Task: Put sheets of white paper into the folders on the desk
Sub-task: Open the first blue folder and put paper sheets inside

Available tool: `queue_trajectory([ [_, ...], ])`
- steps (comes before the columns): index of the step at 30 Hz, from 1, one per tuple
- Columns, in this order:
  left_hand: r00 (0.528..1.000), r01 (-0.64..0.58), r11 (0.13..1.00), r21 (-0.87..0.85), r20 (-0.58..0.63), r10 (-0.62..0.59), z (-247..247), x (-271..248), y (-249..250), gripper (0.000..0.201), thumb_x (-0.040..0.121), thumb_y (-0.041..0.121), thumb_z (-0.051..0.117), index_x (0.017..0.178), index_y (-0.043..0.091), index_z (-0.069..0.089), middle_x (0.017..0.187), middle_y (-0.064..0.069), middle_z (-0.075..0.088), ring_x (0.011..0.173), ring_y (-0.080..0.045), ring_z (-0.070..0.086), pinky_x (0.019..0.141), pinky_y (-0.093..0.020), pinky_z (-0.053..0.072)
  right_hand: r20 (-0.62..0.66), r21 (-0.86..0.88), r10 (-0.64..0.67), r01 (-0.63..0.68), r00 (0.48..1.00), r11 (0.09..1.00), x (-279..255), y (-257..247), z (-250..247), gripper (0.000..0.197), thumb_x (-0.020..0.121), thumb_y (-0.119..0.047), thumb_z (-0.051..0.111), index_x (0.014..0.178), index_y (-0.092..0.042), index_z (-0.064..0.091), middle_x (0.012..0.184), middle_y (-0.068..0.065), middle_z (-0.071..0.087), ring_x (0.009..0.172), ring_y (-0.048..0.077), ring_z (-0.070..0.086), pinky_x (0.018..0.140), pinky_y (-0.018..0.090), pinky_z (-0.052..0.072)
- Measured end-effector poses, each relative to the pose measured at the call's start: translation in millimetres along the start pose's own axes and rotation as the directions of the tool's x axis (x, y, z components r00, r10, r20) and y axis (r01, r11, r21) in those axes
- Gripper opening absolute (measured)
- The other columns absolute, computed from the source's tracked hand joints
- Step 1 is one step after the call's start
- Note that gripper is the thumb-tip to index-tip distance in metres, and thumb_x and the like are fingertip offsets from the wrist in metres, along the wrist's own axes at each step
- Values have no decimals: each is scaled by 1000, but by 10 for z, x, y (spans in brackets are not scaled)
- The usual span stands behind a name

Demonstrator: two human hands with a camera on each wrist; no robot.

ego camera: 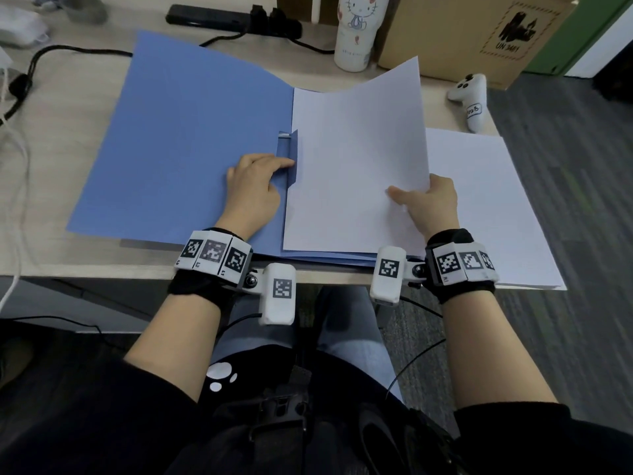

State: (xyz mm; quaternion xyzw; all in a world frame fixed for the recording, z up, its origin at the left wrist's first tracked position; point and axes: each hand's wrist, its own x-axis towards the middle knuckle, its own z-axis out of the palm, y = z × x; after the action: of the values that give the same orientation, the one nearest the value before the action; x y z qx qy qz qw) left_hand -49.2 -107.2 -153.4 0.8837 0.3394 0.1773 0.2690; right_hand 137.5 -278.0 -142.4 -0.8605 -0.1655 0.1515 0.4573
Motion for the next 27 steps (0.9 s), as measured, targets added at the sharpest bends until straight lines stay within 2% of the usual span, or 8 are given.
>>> queue_trajectory([
  [6, 1000, 1, 1000, 7, -3, -1, 6, 12, 0, 63, 80, -13, 34, 129, 21, 55, 132, 1, 55, 132, -19, 35, 102, -28, 22, 23, 49, 36, -37, 999, 998, 5, 50, -3, 34, 72, -21, 79, 98, -2, 67, 91, 12, 70, 86, 28, 65, 87, 43, 55],
  [11, 1000, -7, 999, 31, -10, 8, 20, 16, 5, 62, 80, -12, 34, 128, 22, 55, 131, 4, 56, 130, -20, 36, 101, -30, 23, 22, 36, 46, -47, 999, 998, 5, 56, 4, 34, 72, -22, 79, 98, -3, 67, 96, 14, 71, 94, 32, 67, 88, 43, 55],
  [16, 996, -63, 988, 143, 70, 54, 36, 23, 2, 64, 81, -11, 36, 131, 24, 53, 136, 9, 49, 131, -19, 31, 98, -32, 21, -28, -112, -11, 8, 1000, 994, -26, 23, 24, 41, 74, -27, 76, 104, -2, 64, 102, 14, 69, 97, 30, 64, 80, 32, 52],
  [20, 992, -83, 974, 211, 111, 60, 26, 21, 27, 61, 84, -8, 39, 135, 24, 49, 139, 9, 45, 133, -18, 27, 97, -33, 20, -62, -337, -44, 20, 997, 941, -108, -81, 61, 71, 74, -31, 75, 130, -5, 41, 128, 13, 53, 118, 31, 51, 90, 38, 44],
  [23, 991, -85, 968, 235, 122, 57, 22, 13, 44, 60, 85, -6, 39, 136, 25, 47, 139, 9, 43, 134, -18, 25, 98, -34, 20, -46, -470, -110, 75, 993, 879, -135, -162, 64, 86, 73, -31, 76, 141, -7, 28, 138, 14, 38, 129, 34, 35, 97, 44, 38],
  [25, 989, -93, 962, 255, 137, 60, 23, 8, 60, 60, 85, -5, 40, 137, 24, 46, 141, 8, 42, 135, -18, 24, 99, -35, 20, -37, -547, -123, 83, 992, 833, -136, -195, 77, 85, 74, -31, 75, 142, -11, 30, 146, 11, 29, 137, 34, 21, 105, 49, 29],
  [27, 986, -104, 954, 280, 153, 63, 19, 2, 73, 60, 85, -4, 41, 138, 24, 45, 143, 7, 39, 136, -19, 23, 100, -36, 20, -14, -542, -167, 133, 986, 829, -159, -232, 134, 71, 77, -28, 71, 140, -14, 39, 151, 8, 27, 142, 33, 15, 114, 51, 19],
])
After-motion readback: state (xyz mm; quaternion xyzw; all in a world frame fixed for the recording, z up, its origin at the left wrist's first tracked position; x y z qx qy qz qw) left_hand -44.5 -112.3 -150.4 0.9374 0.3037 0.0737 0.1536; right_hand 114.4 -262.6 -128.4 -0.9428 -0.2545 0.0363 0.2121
